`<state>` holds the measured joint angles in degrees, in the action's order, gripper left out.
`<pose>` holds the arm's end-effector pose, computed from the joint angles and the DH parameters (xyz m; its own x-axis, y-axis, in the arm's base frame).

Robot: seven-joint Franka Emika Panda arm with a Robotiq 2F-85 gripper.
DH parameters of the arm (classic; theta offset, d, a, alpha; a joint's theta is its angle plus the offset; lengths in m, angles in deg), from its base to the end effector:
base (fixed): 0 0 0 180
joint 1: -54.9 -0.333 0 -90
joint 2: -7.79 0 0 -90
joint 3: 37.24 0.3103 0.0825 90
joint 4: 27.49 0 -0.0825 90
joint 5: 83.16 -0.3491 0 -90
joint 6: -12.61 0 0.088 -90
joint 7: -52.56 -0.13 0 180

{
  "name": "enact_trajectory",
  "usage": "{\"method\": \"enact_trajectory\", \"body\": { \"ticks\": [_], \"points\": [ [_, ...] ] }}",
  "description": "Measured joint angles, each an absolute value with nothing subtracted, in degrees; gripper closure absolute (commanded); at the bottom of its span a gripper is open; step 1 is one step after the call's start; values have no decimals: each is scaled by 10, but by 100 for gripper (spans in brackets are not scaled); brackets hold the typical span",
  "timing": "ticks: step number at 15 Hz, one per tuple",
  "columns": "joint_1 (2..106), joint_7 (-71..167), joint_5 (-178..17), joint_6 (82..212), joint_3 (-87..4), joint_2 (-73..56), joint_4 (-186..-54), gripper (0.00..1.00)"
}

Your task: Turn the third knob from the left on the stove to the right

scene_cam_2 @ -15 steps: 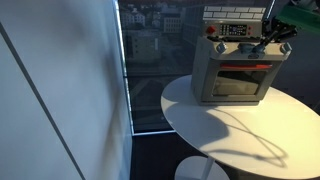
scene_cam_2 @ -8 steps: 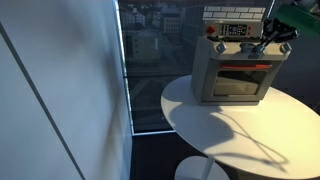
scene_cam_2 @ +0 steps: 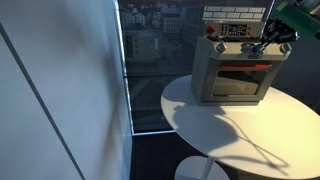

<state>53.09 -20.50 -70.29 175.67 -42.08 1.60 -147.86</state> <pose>0.5921 -0.0198 0.4380 0.3109 -0.8849 0.3469 -0.7412 -0.4542 -0.4942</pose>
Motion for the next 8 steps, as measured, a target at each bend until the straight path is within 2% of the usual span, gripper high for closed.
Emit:
{"method": "enact_trajectory", "body": {
  "ticks": [8],
  "points": [
    [537,-203,-701,1766,-437,17,-1482,1]
  ]
}}
